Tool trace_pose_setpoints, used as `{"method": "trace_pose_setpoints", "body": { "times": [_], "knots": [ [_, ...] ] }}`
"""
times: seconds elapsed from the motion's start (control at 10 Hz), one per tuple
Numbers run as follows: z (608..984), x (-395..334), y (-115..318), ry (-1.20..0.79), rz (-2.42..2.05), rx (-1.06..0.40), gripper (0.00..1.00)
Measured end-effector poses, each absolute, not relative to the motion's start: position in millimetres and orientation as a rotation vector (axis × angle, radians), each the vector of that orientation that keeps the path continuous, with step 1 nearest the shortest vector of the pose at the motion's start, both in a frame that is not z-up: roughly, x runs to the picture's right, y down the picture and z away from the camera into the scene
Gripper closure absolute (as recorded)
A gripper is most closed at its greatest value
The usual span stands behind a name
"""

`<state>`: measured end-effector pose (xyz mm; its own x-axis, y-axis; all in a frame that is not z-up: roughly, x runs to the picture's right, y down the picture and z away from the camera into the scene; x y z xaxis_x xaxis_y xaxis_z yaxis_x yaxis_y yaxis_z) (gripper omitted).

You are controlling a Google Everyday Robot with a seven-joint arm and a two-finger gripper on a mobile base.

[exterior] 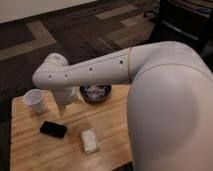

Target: Place the eraser on the white sponge

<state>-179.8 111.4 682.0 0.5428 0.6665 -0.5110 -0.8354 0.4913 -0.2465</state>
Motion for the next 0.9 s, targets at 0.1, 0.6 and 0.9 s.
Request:
{"method": "trace_pose_setpoints", "body": {
  "times": [0.1, 0.6, 0.9],
  "knots": [
    [674.5, -198.0, 123.7, 0.332, 0.832, -0.528, 0.35],
    [662.7, -223.7, 165.7, 0.238, 0.428, -0.641, 0.35],
    [664.7, -219.3, 168.4, 0.235, 0.371, -0.651, 0.35]
  ]
}}
